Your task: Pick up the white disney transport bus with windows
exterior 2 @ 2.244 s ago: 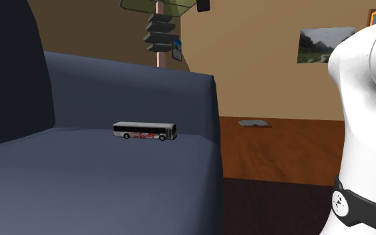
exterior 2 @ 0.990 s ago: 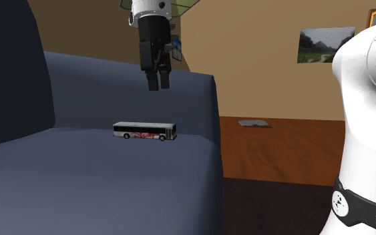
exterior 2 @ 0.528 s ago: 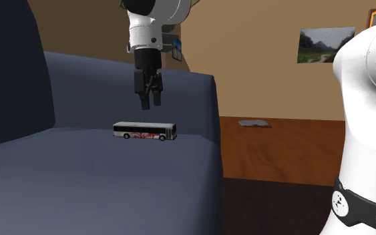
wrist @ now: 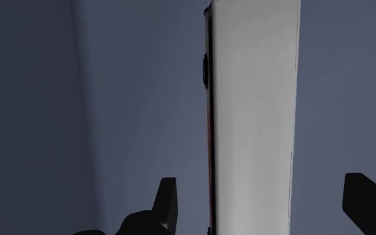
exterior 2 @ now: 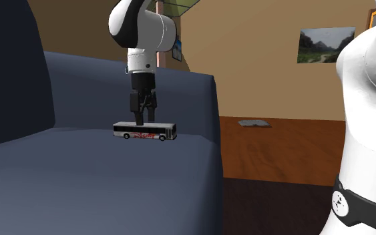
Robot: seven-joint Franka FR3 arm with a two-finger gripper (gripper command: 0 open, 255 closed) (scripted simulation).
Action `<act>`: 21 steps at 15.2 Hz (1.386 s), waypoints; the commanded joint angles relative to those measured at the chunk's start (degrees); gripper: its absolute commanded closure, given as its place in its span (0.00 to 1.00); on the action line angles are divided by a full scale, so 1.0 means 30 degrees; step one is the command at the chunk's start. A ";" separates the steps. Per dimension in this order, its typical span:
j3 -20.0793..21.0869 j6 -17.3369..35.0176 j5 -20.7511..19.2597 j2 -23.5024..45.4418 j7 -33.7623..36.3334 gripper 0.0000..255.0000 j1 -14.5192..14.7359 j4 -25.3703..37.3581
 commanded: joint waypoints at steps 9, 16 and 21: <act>0.0263 0.1321 0.0739 0.1239 -0.0480 1.00 -0.0185 -0.0187; 0.0263 0.1322 0.0737 0.1236 -0.0476 1.00 -0.0183 -0.0190; 0.0097 0.0484 0.0350 0.0582 -0.0250 1.00 -0.0103 0.0051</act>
